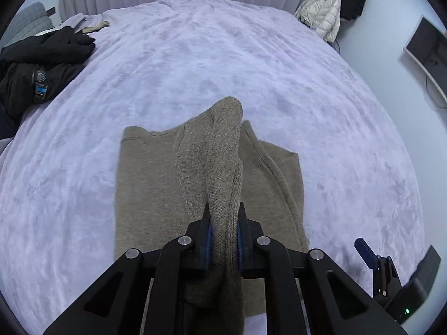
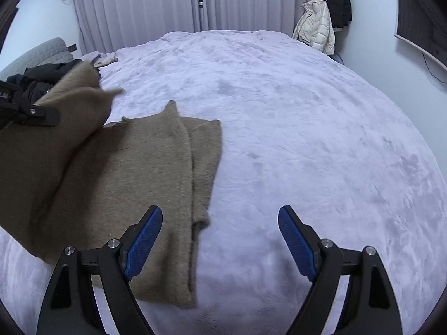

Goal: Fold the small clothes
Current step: 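Fold the held side across the sweater center with the left gripper, release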

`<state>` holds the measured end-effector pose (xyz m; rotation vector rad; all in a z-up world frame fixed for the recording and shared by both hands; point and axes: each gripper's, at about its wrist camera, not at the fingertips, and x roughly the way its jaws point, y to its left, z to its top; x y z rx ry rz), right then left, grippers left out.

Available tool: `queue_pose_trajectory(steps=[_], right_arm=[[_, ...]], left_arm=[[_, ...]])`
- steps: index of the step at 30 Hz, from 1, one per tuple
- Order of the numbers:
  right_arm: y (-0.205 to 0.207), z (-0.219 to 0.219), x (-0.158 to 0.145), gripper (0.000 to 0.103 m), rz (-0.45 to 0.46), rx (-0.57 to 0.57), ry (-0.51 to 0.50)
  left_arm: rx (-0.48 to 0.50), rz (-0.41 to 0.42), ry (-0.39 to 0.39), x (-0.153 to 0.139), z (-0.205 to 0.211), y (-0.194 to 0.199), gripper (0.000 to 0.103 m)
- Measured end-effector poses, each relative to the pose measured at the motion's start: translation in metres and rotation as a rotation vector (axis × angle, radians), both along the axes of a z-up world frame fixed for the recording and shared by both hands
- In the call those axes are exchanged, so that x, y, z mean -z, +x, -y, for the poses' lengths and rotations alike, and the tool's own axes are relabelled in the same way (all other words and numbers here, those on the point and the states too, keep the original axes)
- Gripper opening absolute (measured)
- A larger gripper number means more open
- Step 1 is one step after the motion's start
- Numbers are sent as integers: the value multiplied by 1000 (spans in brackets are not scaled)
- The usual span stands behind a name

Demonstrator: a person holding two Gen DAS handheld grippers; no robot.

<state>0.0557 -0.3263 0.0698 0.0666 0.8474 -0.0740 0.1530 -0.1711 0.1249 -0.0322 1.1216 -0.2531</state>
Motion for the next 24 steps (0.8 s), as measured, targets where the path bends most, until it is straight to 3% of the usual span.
queue_pose_trajectory(steps=[5, 9, 11, 13, 15, 19, 22, 24], right_arm=[[-15, 29, 16, 88, -23, 33, 35], [-28, 41, 24, 88, -26, 34, 87], [-32, 43, 24, 88, -17, 29, 110], [-35, 43, 20, 88, -2, 17, 135], [-40, 41, 13, 88, 21, -5, 155], [-44, 35, -1, 88, 55, -59, 202], [-42, 27, -11, 88, 73, -109, 254], [-37, 18, -15, 88, 72, -158, 317]], left_arm=[[21, -84, 69, 61, 58, 8, 15], [39, -53, 116, 69, 73, 2, 16], [66, -81, 101, 65, 71, 2, 36], [93, -130, 18, 56, 64, 3, 95], [78, -54, -24, 29, 49, -8, 97], [125, 57, -26, -8, 25, -29, 97], [76, 151, 114, -12, -7, -37, 97], [28, 158, 198, 0, -29, -38, 98]])
